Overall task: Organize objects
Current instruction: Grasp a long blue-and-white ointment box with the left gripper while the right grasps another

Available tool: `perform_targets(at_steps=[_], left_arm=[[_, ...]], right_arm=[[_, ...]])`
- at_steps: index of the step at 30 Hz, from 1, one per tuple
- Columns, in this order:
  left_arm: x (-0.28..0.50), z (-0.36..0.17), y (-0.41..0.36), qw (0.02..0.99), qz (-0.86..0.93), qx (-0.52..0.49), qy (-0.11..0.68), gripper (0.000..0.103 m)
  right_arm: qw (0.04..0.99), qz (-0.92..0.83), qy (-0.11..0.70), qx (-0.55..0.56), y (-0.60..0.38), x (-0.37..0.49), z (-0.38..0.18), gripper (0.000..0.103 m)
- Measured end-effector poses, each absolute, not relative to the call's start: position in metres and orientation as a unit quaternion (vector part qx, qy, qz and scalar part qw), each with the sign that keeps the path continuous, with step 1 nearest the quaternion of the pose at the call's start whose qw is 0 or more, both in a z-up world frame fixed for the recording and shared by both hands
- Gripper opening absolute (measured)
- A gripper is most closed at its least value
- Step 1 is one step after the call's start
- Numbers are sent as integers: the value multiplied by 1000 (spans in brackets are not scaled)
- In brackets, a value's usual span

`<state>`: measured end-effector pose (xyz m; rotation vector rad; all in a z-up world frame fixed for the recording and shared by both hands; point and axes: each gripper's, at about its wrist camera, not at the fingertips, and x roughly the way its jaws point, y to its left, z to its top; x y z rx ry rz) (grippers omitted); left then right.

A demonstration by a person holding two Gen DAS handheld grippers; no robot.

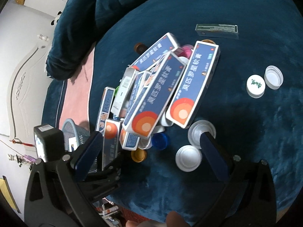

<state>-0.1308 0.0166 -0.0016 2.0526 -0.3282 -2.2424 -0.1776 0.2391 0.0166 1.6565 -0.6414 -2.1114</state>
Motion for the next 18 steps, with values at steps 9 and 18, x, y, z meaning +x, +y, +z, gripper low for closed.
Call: perform_targets(at_steps=[9, 18], left_arm=[[-135, 22, -5, 42, -757, 652, -27, 40], [-135, 45, -12, 37, -780, 625, 2, 40]], right_arm=[[167, -756, -244, 584, 259, -192, 14, 103], [72, -766, -210, 604, 268, -210, -4, 103]])
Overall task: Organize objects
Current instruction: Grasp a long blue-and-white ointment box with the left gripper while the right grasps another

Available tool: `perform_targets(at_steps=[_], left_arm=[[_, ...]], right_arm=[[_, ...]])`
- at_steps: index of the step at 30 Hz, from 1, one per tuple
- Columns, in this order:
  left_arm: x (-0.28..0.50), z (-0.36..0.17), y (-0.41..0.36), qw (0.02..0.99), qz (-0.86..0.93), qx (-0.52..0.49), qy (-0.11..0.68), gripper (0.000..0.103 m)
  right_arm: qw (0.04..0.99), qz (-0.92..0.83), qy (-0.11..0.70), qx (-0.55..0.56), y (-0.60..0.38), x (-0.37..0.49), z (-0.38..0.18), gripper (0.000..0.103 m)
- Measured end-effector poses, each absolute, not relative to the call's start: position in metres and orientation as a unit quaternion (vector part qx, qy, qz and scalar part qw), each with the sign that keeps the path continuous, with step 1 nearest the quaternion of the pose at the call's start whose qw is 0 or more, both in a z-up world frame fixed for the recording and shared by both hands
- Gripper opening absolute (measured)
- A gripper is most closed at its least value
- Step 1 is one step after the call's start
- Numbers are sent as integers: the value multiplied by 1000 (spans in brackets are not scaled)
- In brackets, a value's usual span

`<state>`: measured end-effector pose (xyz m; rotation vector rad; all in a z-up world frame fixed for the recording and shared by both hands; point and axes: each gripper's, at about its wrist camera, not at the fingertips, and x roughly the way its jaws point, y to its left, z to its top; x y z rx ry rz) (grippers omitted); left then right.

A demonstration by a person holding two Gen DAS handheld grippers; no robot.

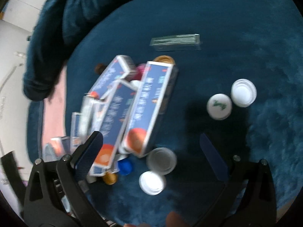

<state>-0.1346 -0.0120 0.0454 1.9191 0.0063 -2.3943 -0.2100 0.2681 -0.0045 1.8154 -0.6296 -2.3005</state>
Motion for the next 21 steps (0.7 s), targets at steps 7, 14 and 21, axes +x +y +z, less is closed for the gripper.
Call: perform_targets(at_steps=[7, 14, 21], left_arm=[[-139, 53, -15, 36, -786, 617, 9, 40], [-137, 60, -20, 36, -791, 610, 13, 40], [-133, 63, -22, 40, -790, 612, 8, 40]], right_arm=[[35, -763, -183, 619, 253, -227, -21, 103], [-12, -774, -156, 614, 242, -232, -21, 103], [-1, -776, -128, 618, 237, -220, -15, 50]])
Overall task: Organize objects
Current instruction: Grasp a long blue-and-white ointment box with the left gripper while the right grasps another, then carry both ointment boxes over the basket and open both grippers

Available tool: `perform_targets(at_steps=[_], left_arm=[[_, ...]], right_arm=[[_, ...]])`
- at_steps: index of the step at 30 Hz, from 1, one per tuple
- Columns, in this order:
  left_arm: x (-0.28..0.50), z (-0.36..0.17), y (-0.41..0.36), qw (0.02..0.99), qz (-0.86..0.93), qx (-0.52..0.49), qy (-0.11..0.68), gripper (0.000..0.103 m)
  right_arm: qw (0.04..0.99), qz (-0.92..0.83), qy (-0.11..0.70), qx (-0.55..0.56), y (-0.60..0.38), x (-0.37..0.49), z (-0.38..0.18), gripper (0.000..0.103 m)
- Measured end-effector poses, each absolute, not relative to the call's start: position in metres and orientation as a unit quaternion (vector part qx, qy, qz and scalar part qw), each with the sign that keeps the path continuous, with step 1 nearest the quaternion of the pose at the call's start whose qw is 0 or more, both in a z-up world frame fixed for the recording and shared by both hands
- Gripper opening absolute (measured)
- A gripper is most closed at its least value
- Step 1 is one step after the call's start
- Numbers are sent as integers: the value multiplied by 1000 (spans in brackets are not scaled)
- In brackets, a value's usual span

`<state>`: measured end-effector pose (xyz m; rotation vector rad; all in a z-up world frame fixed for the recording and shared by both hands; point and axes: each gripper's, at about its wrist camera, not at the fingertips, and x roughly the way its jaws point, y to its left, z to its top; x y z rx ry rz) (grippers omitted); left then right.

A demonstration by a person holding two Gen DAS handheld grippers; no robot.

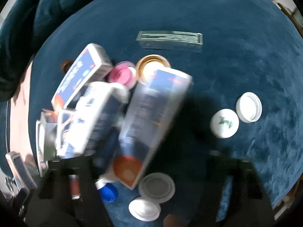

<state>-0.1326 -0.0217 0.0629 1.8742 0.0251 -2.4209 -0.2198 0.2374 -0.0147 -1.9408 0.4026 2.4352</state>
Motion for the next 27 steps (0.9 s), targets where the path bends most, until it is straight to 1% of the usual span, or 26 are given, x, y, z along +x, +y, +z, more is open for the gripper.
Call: perform_targets(at_steps=[2, 4, 14, 20, 27], left_arm=[[-131, 65, -23, 42, -791, 611, 8, 40], [-129, 68, -24, 46, -793, 608, 11, 40], [-118, 89, -30, 53, -803, 593, 27, 40], [-107, 102, -47, 69, -809, 582, 42, 40], [-84, 113, -91, 104, -812, 570, 78, 40]], right_arm=[[-10, 778, 138, -613, 239, -214, -8, 45], [-16, 781, 149, -606, 243, -208, 1, 43], [-52, 799, 176, -573, 252, -176, 46, 43], [-111, 791, 177, -575, 217, -171, 62, 43], [-174, 784, 151, -576, 164, -155, 73, 43]])
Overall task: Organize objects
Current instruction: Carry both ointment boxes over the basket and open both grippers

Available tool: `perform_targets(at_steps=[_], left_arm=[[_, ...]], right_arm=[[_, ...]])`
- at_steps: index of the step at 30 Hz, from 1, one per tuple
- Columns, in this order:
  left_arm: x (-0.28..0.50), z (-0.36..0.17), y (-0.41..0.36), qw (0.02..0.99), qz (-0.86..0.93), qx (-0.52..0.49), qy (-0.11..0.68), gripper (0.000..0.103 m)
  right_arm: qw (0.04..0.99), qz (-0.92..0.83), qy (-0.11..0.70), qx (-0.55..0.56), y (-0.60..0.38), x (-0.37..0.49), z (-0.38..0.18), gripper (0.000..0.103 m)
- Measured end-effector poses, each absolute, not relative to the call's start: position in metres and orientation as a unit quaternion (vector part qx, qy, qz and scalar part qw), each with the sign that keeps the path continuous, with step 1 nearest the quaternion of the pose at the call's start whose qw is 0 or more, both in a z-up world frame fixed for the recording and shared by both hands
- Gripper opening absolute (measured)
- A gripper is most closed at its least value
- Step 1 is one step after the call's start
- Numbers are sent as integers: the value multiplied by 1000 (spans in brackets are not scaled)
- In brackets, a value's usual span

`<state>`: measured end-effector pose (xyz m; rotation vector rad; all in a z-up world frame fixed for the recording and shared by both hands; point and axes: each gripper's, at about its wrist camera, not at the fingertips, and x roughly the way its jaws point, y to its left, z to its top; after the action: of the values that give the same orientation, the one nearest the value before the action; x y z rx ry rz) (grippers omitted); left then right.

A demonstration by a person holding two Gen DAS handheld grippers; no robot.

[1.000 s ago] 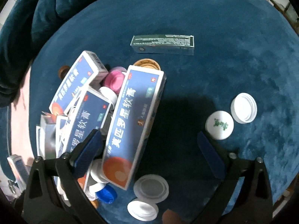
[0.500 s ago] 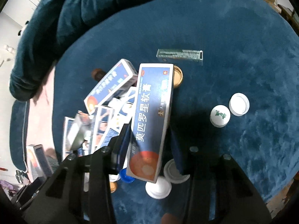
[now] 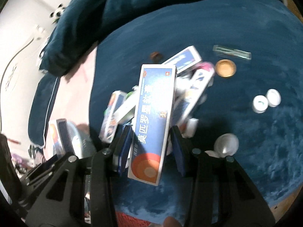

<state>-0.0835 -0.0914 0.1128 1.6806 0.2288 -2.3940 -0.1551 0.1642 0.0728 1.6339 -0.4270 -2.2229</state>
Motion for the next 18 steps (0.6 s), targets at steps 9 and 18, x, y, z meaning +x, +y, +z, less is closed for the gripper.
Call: perform_targets(at_steps=[9, 18], left_arm=[[-38, 119, -165, 166, -805, 555, 126, 40], [5, 116, -224, 232, -792, 546, 140, 40]], right_arm=[[244, -769, -117, 580, 91, -132, 80, 43], [315, -739, -100, 588, 20, -103, 78, 43]])
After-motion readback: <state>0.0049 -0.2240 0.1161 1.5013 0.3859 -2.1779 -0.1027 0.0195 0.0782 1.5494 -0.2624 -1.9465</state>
